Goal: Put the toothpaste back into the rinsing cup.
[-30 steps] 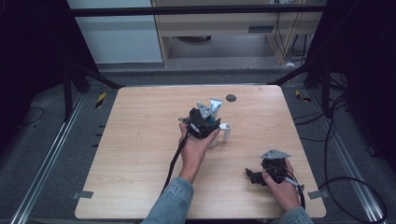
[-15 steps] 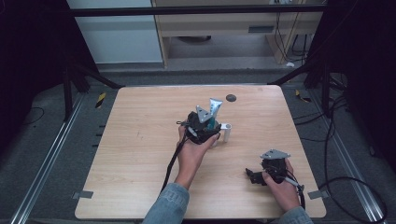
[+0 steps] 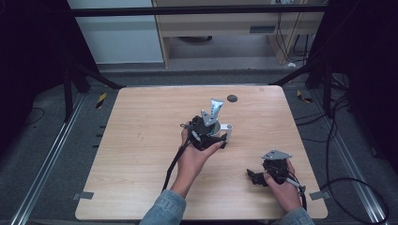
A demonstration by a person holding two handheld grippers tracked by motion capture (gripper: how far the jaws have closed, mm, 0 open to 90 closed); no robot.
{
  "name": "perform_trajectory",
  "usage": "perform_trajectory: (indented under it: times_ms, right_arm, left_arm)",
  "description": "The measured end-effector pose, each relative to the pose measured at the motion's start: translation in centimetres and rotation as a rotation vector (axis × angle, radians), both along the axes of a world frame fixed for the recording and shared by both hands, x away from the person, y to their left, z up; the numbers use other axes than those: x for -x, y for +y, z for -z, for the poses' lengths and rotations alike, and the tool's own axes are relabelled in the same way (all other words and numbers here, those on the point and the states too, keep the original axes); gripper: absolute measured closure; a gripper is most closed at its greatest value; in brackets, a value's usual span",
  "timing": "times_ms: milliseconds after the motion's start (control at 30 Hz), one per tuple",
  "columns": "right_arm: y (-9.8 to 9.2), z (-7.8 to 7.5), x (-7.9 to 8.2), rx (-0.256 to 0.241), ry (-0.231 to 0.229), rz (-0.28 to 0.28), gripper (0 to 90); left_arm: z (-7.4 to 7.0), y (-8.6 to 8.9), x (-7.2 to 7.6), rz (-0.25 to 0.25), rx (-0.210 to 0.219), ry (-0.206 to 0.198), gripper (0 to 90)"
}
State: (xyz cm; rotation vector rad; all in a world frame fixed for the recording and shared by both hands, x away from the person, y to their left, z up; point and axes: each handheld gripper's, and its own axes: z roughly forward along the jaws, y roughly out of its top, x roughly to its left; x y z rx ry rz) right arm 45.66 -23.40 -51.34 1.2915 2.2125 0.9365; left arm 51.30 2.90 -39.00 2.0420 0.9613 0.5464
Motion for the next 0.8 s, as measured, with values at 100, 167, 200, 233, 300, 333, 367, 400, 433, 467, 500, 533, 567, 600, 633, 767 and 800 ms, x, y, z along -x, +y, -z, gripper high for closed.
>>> perform_trajectory:
  times_ms: [100,167,200,233,300,333,367,400,433,467,500,533,567,600,633,767,800]
  right_arm:
    - [0.0,0.0,0.0,0.0,0.0,0.0,0.5]
    - [0.0,0.0,0.0,0.0,0.0,0.0,0.5]
    - [0.0,0.0,0.0,0.0,0.0,0.0,0.5]
    - [0.0,0.0,0.0,0.0,0.0,0.0,0.5]
    - [0.0,0.0,0.0,0.0,0.0,0.0,0.5]
    - [0.0,0.0,0.0,0.0,0.0,0.0,0.5]
    - [0.0,0.0,0.0,0.0,0.0,0.0,0.5]
    - [0.0,0.0,0.0,0.0,0.0,0.0,0.4]
    - [0.0,0.0,0.0,0.0,0.0,0.0,0.5]
    - [0.0,0.0,0.0,0.0,0.0,0.0,0.5]
    - [0.0,0.0,0.0,0.0,0.0,0.0,0.5]
    - [0.0,0.0,0.0,0.0,0.0,0.0,0.5]
    - [0.0,0.0,0.0,0.0,0.0,0.0,0.5]
    - [0.0,0.0,0.0,0.0,0.001,0.0,0.5]
    - [0.0,0.0,0.0,0.0,0.001,0.0,0.5]
    - [0.0,0.0,0.0,0.0,0.001,0.0,0.4]
    - [0.0,0.0,0.0,0.0,0.001,0.0,0.4]
  left_arm:
    - [0.0,0.1,0.3,0.007,-0.016,0.008,11.1]
    - [0.1,0.2,0.5,0.017,-0.028,0.013,10.4]
    - [0.2,0.4,0.6,0.018,-0.038,0.014,10.2]
    - [0.2,0.4,0.6,0.018,-0.038,0.014,10.0]
    - [0.4,0.7,0.7,0.016,-0.034,0.016,9.9]
    - [0.5,1.0,0.7,0.016,-0.036,0.021,8.9]
    - [0.6,1.1,0.7,0.017,-0.036,0.022,8.9]
    - [0.7,1.4,0.8,0.017,-0.042,0.023,8.8]
    - [0.8,1.6,0.8,0.012,-0.045,0.025,8.7]
    - [1.0,2.2,1.0,0.005,-0.043,0.024,8.7]
    - [1.0,2.2,1.0,0.005,-0.043,0.024,8.5]
    - [1.1,2.6,1.0,-0.006,-0.038,0.022,8.5]
    - [1.2,3.0,1.1,-0.012,-0.039,0.023,8.5]
    - [1.3,3.6,1.1,-0.016,-0.038,0.025,8.2]
    - [1.4,3.9,1.1,-0.019,-0.038,0.026,8.2]
    - [1.8,5.6,1.1,-0.037,-0.054,0.036,7.5]
    - [1.9,6.1,1.1,-0.04,-0.058,0.04,7.4]
